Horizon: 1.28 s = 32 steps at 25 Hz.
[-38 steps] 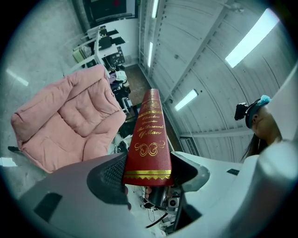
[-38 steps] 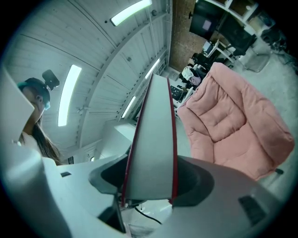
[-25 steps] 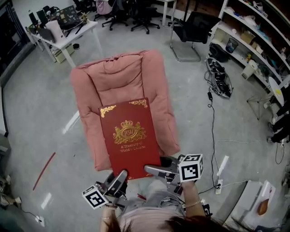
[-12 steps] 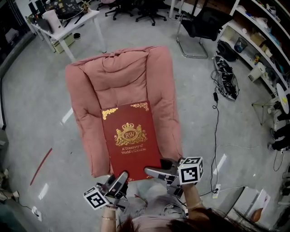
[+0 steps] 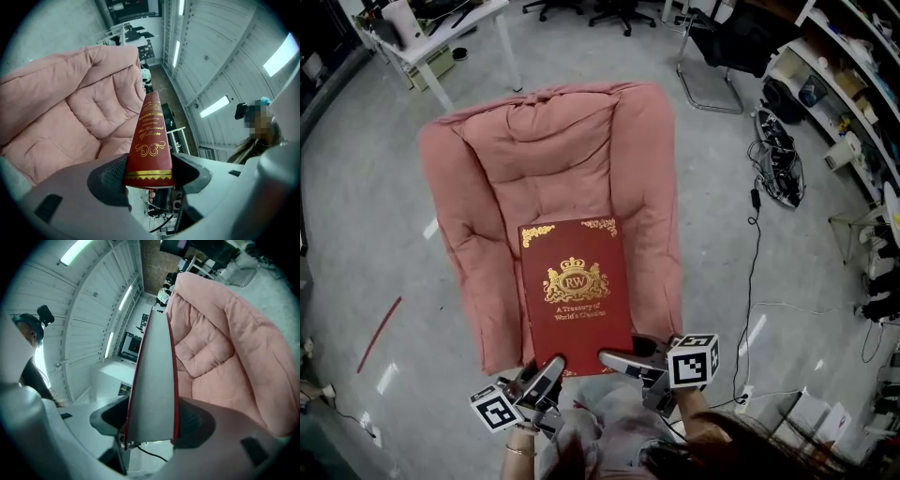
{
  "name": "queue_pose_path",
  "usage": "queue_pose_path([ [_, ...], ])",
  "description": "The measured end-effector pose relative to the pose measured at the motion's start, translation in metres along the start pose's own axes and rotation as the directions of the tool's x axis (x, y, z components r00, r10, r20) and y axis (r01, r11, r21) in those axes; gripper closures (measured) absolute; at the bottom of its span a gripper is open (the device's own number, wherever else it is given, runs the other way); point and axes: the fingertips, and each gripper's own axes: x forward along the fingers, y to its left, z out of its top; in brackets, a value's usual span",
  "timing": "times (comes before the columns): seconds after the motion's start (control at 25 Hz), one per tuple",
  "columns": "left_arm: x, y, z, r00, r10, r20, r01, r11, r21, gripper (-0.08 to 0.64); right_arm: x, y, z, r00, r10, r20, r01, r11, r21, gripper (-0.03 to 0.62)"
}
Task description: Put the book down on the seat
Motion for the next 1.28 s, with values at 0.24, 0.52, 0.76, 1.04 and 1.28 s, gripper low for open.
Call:
queue_pose_path([
  [0.24,0.009,0.017,0.000,1.000,0.021,-0.007,-0.021,1.000,-0.003,0.298,0.005,-0.021,0.001,1.000,-0.004,-0.010,0.004,1.000,0.028,0.302],
  [0.52,0.007,0.039,0.001,0.999,0.033,-0.018,-0.033,0.999,-0.017,0.298,0.019,-0.038,-0.005,1.000,-0.010,-0.026,0.011,0.999,0.037,0.302],
  [0.76,0.002,0.055,0.004,0.999,0.032,-0.019,-0.033,0.999,-0.036,0.298,0.032,-0.046,-0.009,0.999,-0.015,-0.034,0.016,0.999,0.032,0.301],
  [1.04,0.000,0.075,0.003,0.998,0.050,-0.038,-0.052,0.997,-0.057,0.298,0.041,-0.062,-0.018,0.999,-0.020,-0.030,0.022,0.998,0.065,0.301],
  [1.28,-0.001,0.104,0.005,0.997,0.060,-0.051,-0.064,0.996,-0.070,0.298,0.057,-0.084,-0.026,0.998,-0.041,-0.041,0.044,0.996,0.084,0.301],
])
